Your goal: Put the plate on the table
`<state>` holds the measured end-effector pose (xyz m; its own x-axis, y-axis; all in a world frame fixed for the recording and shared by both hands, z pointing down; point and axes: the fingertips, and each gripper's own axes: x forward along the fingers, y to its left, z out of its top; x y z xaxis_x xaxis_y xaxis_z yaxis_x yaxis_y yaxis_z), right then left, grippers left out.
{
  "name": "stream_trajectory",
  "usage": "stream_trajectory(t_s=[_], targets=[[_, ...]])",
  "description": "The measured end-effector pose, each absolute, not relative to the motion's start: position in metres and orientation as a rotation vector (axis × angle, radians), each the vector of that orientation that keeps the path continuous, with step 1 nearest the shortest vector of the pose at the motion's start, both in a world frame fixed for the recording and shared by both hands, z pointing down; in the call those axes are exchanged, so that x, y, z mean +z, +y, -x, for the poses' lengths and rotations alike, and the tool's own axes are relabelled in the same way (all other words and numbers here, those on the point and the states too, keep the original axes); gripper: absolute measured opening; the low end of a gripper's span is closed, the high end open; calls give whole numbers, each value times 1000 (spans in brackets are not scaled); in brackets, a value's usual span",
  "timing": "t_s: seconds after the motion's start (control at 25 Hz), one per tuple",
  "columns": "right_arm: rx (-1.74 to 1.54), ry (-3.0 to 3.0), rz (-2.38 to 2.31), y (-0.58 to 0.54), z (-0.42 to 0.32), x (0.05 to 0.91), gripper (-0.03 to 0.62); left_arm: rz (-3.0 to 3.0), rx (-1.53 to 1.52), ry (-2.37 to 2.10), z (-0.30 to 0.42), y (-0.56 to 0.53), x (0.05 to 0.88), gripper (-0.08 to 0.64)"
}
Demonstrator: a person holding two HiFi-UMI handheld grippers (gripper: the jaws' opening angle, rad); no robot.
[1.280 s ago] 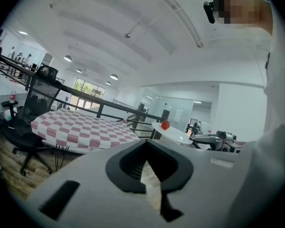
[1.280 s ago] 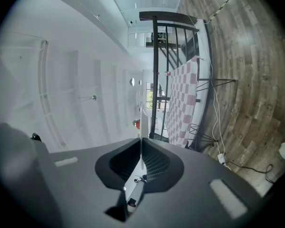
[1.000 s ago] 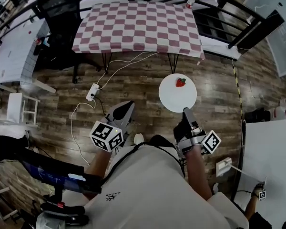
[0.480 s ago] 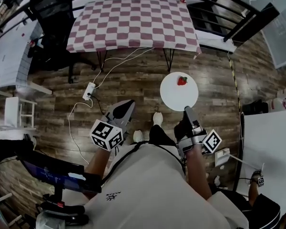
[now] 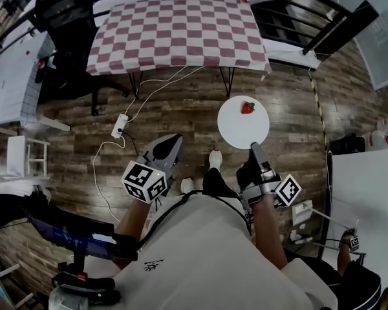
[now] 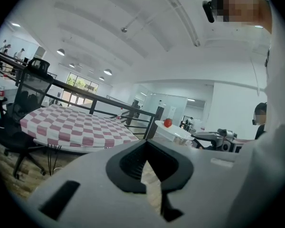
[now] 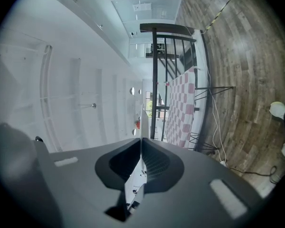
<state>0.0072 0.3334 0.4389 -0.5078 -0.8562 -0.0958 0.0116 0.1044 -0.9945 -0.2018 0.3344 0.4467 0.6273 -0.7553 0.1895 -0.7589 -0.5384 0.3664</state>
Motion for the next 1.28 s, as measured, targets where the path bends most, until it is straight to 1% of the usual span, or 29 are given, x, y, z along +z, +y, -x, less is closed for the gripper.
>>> stream_trajectory(t_s=[0.28,0.72,1.28], targets=[[-1503,1632,833,293,-20,443,20,-2447,27,-1196,188,295,443,2],[-1526,1653,772,197,-41,433,20,-2455,37,-1239,158,207,427,2],[-1585,1683,734,108,-95,434,20,-2427,36,-1305,94,122,418,2]])
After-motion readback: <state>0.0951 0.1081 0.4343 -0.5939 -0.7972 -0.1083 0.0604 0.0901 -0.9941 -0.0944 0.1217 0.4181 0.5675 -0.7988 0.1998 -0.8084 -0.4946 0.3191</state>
